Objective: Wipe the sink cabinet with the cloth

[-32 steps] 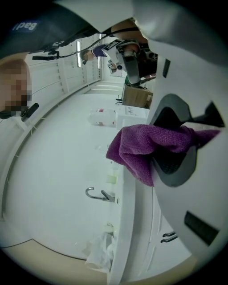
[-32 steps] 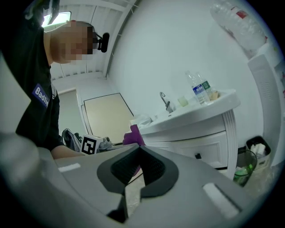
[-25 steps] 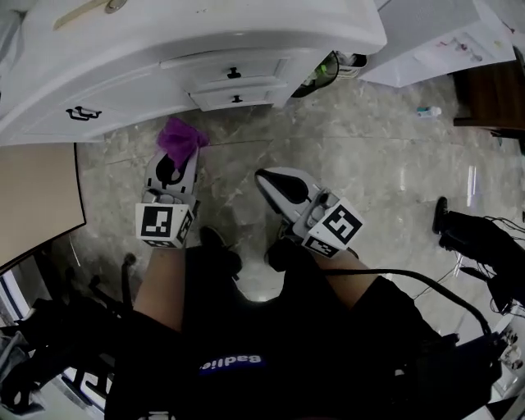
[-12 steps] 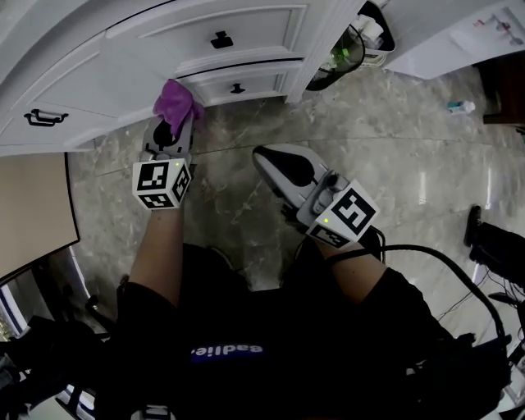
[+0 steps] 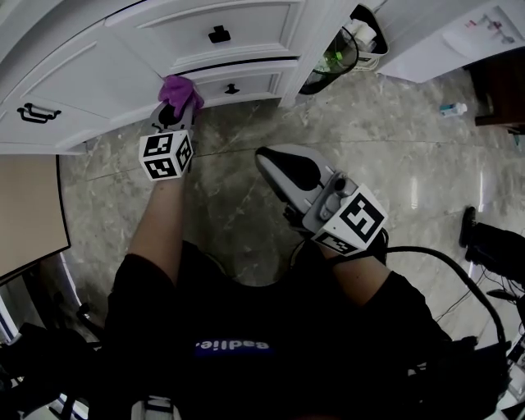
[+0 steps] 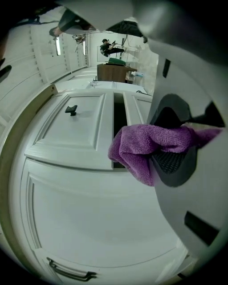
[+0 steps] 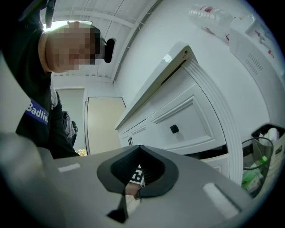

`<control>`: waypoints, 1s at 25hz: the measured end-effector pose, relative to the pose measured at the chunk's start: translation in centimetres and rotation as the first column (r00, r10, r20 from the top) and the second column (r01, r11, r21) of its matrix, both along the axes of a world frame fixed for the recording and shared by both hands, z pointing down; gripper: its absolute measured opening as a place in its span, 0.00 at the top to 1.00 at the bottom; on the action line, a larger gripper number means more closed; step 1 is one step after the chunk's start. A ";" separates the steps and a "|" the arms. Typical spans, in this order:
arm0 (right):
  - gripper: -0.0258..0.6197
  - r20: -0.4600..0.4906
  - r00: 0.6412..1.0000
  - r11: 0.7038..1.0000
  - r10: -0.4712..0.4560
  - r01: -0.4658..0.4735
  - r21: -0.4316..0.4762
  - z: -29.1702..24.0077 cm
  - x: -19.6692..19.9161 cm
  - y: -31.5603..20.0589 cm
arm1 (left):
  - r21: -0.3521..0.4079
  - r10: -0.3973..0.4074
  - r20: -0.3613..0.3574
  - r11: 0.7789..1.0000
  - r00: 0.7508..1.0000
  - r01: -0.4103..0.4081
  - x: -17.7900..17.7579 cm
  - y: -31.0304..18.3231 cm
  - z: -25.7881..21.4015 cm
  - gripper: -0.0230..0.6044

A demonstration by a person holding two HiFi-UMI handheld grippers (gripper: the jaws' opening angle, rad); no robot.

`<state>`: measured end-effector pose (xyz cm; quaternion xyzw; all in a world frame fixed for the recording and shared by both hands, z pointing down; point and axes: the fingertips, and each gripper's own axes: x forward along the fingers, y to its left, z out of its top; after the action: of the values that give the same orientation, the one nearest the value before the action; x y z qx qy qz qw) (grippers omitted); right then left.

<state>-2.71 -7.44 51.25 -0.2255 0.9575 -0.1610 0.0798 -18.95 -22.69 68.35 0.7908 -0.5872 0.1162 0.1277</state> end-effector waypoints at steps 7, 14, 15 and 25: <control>0.97 -0.005 1.000 0.999 0.030 -0.030 0.029 -0.8 0.9 0.5 | 0.004 0.060 -0.016 0.998 0.998 -0.060 3.4 -0.8 -0.2 0.82; 0.97 -0.001 0.998 0.998 0.064 -0.064 0.018 -0.9 2.1 0.4 | 0.012 0.153 -0.024 0.988 0.988 -0.152 8.9 -2.0 -0.7 0.82; 0.97 0.001 0.998 0.998 0.067 -0.067 0.019 -1.0 2.3 0.4 | 0.011 0.171 -0.021 0.985 0.985 -0.171 9.8 -2.2 -0.7 0.82; 0.97 0.030 0.994 0.994 0.106 -0.107 0.019 -1.5 4.7 -0.9 | 0.004 0.388 0.015 0.922 0.922 -0.388 21.8 -4.0 -1.3 0.82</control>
<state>1.98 -8.29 49.73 -0.2731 0.9445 -0.1499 0.1047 2.85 -26.67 67.02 0.8910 -0.4204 0.1425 0.0953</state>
